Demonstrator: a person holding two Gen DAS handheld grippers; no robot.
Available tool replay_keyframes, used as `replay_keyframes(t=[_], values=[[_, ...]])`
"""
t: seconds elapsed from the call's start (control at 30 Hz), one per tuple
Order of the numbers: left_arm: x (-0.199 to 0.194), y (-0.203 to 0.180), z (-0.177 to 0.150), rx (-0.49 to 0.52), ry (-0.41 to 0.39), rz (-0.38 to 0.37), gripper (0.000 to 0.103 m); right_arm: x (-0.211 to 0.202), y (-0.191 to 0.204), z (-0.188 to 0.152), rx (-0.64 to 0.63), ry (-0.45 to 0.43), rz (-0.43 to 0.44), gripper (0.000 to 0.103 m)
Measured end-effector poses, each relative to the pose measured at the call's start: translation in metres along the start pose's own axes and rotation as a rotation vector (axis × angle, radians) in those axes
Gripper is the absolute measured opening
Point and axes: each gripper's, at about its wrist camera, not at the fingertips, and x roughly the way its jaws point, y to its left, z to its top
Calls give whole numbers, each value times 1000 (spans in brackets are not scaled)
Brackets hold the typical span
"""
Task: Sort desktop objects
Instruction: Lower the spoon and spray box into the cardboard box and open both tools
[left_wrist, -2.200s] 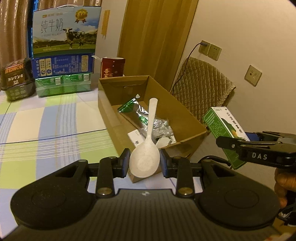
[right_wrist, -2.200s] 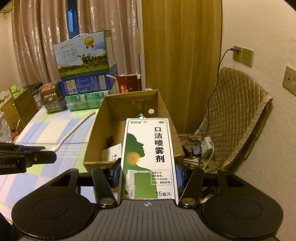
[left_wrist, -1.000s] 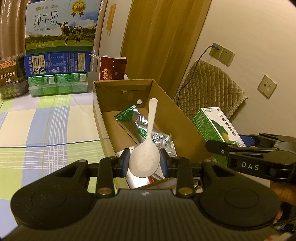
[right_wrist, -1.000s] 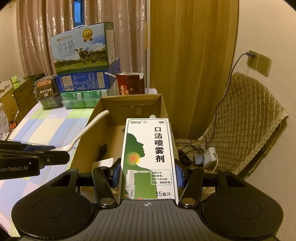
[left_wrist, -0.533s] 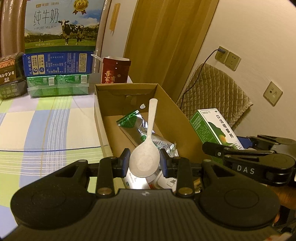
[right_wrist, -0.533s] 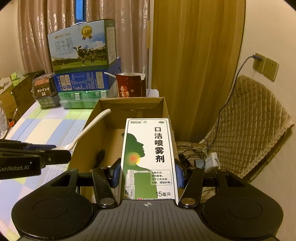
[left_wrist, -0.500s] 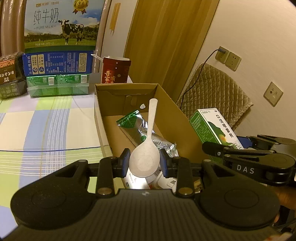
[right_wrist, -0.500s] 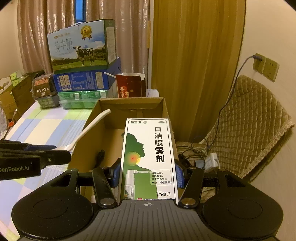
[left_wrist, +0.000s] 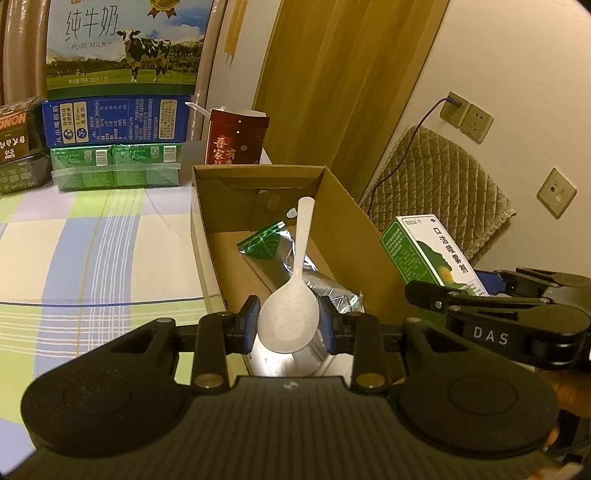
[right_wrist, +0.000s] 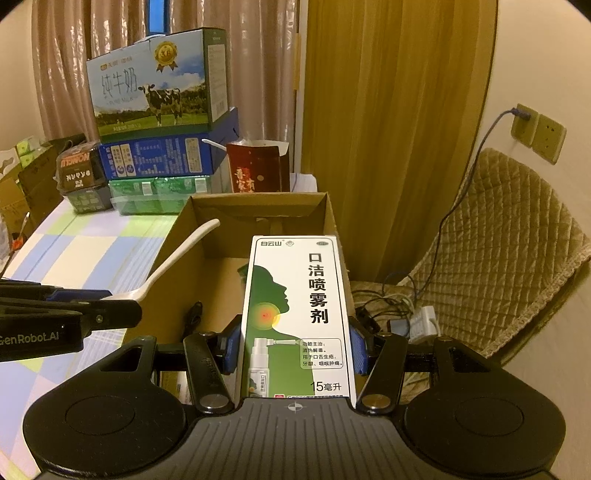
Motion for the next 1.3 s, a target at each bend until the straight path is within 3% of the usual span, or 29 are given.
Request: replay_keyframes(t=[0.23,0.37,1.23,1.27,1.3], values=[[8,-1,4,-5,4,-1,28,4,-1,3,-6,6,-2,53],[12,0,5,-11,12,-4,19,8,-2,5,-6,7,-7,53],[9,19,12,-32,-8,27,22,19,15,14,-4,5,46,53],[8,20,12,-34,-9,29,27,20,15,15,3,0,50,55],[7,22,12,-38,-12,32,32,20,14,16,9,-3,48,72]])
